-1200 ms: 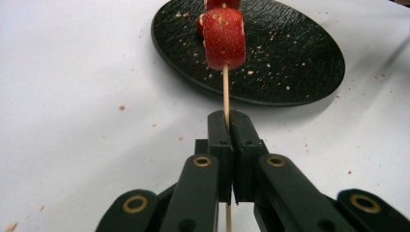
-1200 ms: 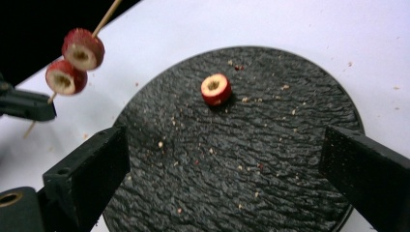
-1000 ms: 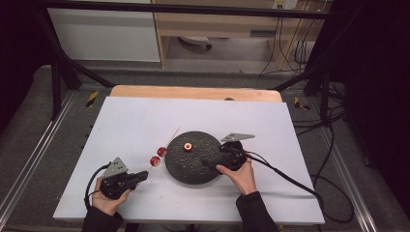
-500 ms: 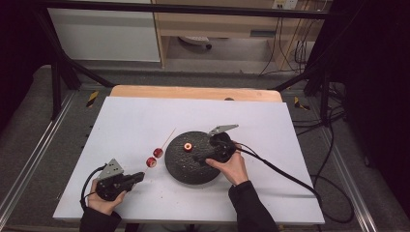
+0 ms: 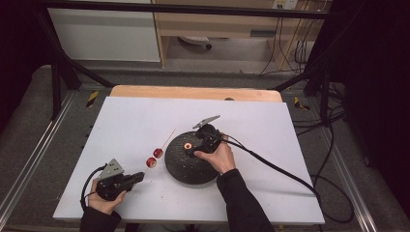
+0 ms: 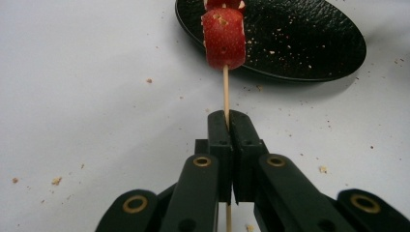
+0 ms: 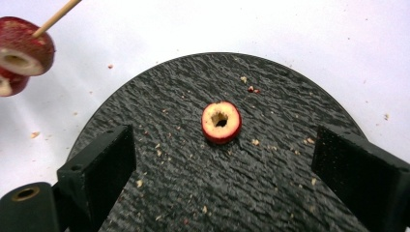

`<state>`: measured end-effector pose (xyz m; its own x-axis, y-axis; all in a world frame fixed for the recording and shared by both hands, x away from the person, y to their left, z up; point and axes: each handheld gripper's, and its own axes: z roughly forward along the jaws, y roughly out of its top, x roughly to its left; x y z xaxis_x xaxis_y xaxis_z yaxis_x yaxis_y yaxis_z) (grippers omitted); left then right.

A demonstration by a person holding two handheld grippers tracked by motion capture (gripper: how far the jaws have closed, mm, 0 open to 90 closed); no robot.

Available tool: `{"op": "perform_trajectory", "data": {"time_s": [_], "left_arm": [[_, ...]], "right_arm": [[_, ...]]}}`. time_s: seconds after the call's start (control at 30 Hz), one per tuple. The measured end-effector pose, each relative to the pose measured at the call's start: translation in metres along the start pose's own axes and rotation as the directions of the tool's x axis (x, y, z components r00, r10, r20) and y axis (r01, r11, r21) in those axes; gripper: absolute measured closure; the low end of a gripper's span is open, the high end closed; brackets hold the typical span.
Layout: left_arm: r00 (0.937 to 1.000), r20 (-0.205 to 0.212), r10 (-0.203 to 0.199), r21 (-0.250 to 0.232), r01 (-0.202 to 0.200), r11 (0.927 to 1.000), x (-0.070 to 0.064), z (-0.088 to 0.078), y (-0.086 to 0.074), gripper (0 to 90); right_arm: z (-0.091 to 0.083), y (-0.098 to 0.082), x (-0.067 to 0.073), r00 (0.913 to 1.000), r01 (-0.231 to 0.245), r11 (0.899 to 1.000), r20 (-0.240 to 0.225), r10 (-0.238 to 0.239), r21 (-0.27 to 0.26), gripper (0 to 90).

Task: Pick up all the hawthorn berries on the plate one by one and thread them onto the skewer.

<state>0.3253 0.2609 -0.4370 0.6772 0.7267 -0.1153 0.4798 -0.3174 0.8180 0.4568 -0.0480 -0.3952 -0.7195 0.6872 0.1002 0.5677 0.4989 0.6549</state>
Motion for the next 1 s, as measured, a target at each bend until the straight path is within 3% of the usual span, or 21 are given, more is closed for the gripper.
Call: {"op": "perform_trajectory", "data": {"time_s": [0.2, 0.43, 1.0], "left_arm": [[1.0000, 0.000, 0.000, 0.000, 0.000, 1.0000, -0.001, 0.001, 0.000, 88.1], [1.0000, -0.001, -0.002, 0.000, 0.002, 1.0000, 0.000, 0.001, 0.000, 88.2], [1.0000, 0.000, -0.001, 0.004, 0.001, 1.0000, 0.000, 0.002, 0.000, 88.1]], "right_arm": [[0.013, 0.009, 0.001, 0.9986, 0.042, 0.998, 0.029, -0.043, 0.048, 15.9], [0.028, 0.017, 0.000, 0.9978, 0.056, 0.993, 0.029, -0.059, 0.099, 26.8], [0.045, 0.018, -0.005, 0.9992, 0.038, 0.989, -0.018, -0.036, 0.146, 55.6]]}}
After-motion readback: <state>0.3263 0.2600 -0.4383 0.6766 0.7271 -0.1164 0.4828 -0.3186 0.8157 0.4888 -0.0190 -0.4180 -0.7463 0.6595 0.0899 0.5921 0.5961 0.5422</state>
